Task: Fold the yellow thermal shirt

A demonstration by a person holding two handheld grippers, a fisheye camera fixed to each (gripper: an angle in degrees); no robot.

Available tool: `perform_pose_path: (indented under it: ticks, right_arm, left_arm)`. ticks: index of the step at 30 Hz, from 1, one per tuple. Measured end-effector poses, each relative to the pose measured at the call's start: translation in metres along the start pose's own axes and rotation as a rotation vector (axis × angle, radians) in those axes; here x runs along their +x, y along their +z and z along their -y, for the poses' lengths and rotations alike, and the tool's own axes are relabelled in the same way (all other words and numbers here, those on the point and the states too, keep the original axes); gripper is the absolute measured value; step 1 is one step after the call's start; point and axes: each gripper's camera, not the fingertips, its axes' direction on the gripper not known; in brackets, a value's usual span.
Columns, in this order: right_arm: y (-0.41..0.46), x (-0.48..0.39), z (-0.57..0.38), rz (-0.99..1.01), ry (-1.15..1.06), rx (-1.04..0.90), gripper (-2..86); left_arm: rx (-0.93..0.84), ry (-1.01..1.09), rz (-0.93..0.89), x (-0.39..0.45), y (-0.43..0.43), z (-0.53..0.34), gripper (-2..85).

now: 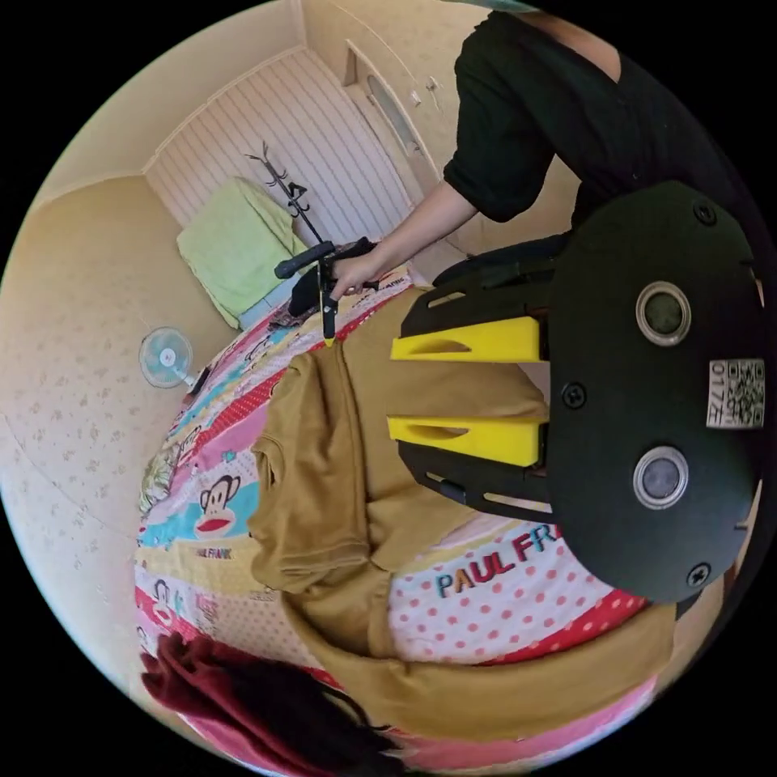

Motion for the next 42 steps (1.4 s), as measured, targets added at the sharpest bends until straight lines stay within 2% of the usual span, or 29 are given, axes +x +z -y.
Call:
perform_pose_path:
  ticks: [2,4,7,12,15,19,21,23,26,30,34,38,40,42]
  right_arm:
    - [0.027,0.002,-0.013,-0.078,0.034,0.032,2.5]
    - [0.039,0.007,-0.028,-0.081,0.071,0.143,2.1]
    - [0.041,0.013,-0.044,-0.061,0.094,0.267,1.9]
    - [0.039,0.036,-0.065,-0.027,0.163,0.440,1.6]
    - [0.041,0.066,-0.076,0.010,0.361,0.515,1.9]
    - [0.052,0.111,-0.076,0.261,0.369,0.504,4.4]
    - [0.055,0.127,-0.080,0.389,0.334,0.561,8.0]
    - [0.064,0.141,-0.069,0.463,0.309,0.507,10.5]
    - [0.078,0.147,-0.043,0.459,0.254,0.355,10.8]
    - [0.084,0.157,-0.035,0.516,0.193,0.318,5.9]
    - [0.083,0.179,-0.036,0.555,0.235,0.309,4.0]
    - [0.085,0.193,-0.038,0.532,0.208,0.220,3.5]
    - [0.091,0.200,-0.039,0.545,0.222,0.226,3.4]
    - [0.095,0.208,-0.036,0.555,0.231,0.217,3.2]
  left_arm:
    - [-0.090,0.087,-0.016,0.014,0.029,0.032,10.2]
    - [-0.145,0.215,0.074,0.044,0.072,0.065,10.2]
    - [-0.263,0.331,0.102,0.076,0.138,0.107,10.6]
    - [-0.301,0.361,0.028,0.103,0.235,0.175,11.0]
    - [-0.326,0.363,0.060,0.117,0.294,0.208,10.7]
    - [-0.404,0.459,0.339,0.128,0.383,0.233,8.9]
    - [-0.485,0.472,0.393,0.120,0.421,0.234,9.0]
    - [-0.515,0.469,0.439,0.109,0.448,0.232,7.9]
    - [-0.458,0.461,0.416,0.103,0.455,0.236,6.1]
    - [-0.467,0.492,0.287,0.100,0.448,0.257,3.5]
    - [-0.535,0.417,0.031,0.074,0.437,0.308,1.3]
    - [-0.487,0.326,-0.034,0.036,0.434,0.348,-0.3]
    - [-0.517,0.194,-0.076,0.001,0.447,0.366,-0.4]
    - [-0.519,0.184,-0.076,-0.011,0.459,0.371,-0.2]
